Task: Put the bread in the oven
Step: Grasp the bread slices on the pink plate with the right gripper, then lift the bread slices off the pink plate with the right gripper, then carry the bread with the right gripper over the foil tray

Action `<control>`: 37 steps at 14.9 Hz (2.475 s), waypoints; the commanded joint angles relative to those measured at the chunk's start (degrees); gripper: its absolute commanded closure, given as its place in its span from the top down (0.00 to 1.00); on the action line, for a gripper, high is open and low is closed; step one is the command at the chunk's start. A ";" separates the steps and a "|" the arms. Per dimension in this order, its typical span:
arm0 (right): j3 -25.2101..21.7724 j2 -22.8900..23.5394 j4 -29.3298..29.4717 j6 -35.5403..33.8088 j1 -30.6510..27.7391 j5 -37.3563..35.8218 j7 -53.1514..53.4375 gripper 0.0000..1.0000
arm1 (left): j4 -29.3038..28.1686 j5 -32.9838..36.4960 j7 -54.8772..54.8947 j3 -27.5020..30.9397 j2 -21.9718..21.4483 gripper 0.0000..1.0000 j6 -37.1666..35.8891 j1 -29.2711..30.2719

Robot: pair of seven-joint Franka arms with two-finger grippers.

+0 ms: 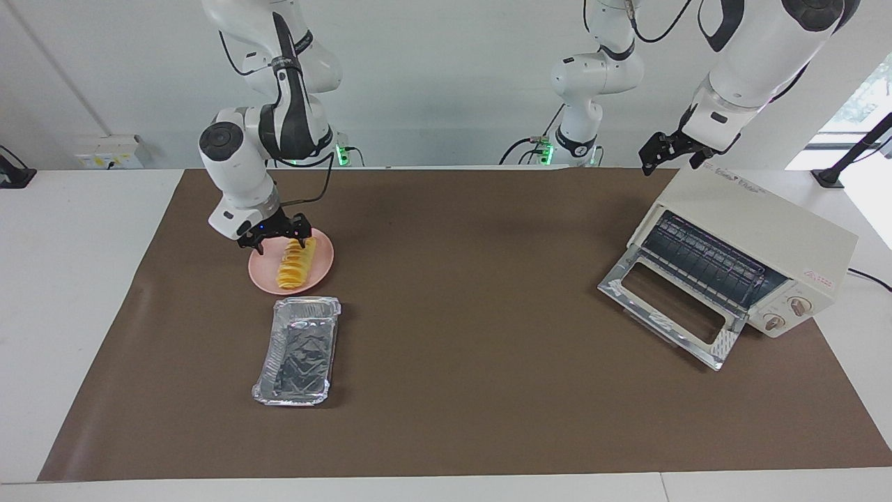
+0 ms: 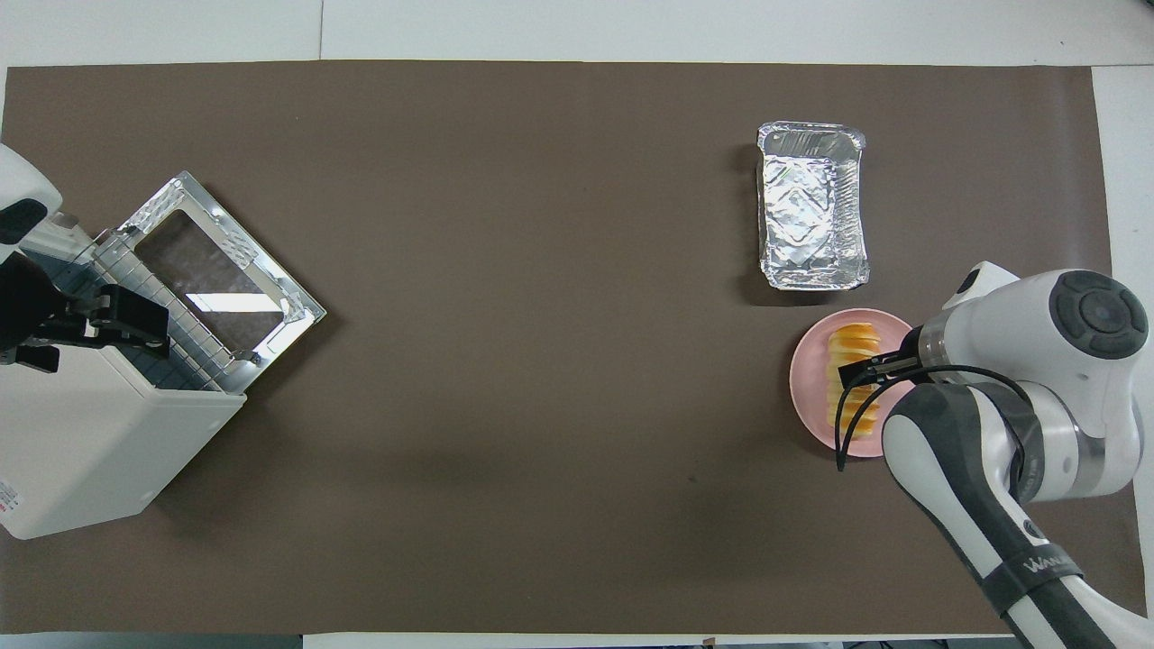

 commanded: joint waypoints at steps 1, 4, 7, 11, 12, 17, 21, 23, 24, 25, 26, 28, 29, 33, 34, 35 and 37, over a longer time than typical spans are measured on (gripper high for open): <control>0.02 0.66 -2.47 6.18 1.07 0.46 0.88 1.00 | -1.04 -0.81 0.21 -0.26 -1.22 1.00 0.73 0.81; 0.11 1.02 -3.62 8.31 2.04 0.46 3.43 1.00 | -1.04 -0.81 0.21 -0.26 -1.22 1.00 0.73 0.81; 0.02 1.46 -3.97 8.66 3.10 0.46 3.35 1.00 | -1.04 -0.81 0.21 -0.26 -1.22 1.00 0.73 0.81; 0.02 1.37 -4.59 8.66 2.75 0.46 2.82 1.00 | -1.04 -0.81 0.21 -0.26 -1.22 1.00 0.73 0.81; 0.02 1.37 -4.68 8.75 2.75 0.46 2.82 1.00 | -1.04 -0.81 0.21 -0.26 -1.22 1.00 0.73 0.81; 0.02 1.37 -4.76 8.23 1.17 0.46 0.10 0.02 | -1.04 -0.81 0.21 -0.26 -1.22 1.00 0.73 0.81; 0.02 1.28 -4.68 7.96 0.91 0.46 -0.08 0.00 | -1.04 -0.81 0.21 -0.26 -1.22 1.00 0.73 0.81; 0.02 1.28 -4.50 7.44 0.91 0.46 -0.17 0.00 | -1.04 -0.81 0.21 -0.26 -1.22 1.00 0.73 0.81; 0.02 1.37 -4.15 6.56 0.82 0.46 -0.26 0.00 | -1.04 -0.81 0.21 -0.26 -1.31 1.00 0.73 0.81; -0.07 1.37 -3.54 5.34 0.64 0.46 -0.43 0.00 | -1.04 -0.81 0.21 -0.26 -1.22 1.00 0.73 0.81; -0.07 1.37 -2.06 3.58 0.55 0.46 -0.78 0.00 | -1.04 -0.81 0.21 -0.26 -1.22 1.00 0.73 0.81; 0.02 1.80 3.55 -3.69 0.47 0.46 -0.87 0.00 | -1.04 -0.81 0.13 -0.26 -1.22 1.00 0.73 0.81; -0.07 2.77 7.33 -7.73 0.38 0.46 -0.87 0.00 | -1.04 -0.81 0.21 -0.26 -1.22 1.00 0.73 0.81; 0.02 8.12 22.53 -18.30 0.29 0.46 -0.96 0.00 | -1.04 -0.81 0.13 -0.26 -1.22 1.00 0.73 0.81; 0.02 9.35 25.61 -19.01 0.38 0.46 -0.96 0.00 | -1.04 -0.81 0.21 -0.26 -1.22 1.00 0.73 0.81; 0.02 10.50 27.99 -19.11 0.38 0.46 -0.96 0.00 | -1.04 -0.81 0.21 -0.26 -1.22 1.00 0.73 0.81; 0.02 12.09 32.04 -19.02 0.81 0.55 -1.05 0.00 | -1.04 -0.81 0.21 -0.26 -1.22 1.00 0.73 0.81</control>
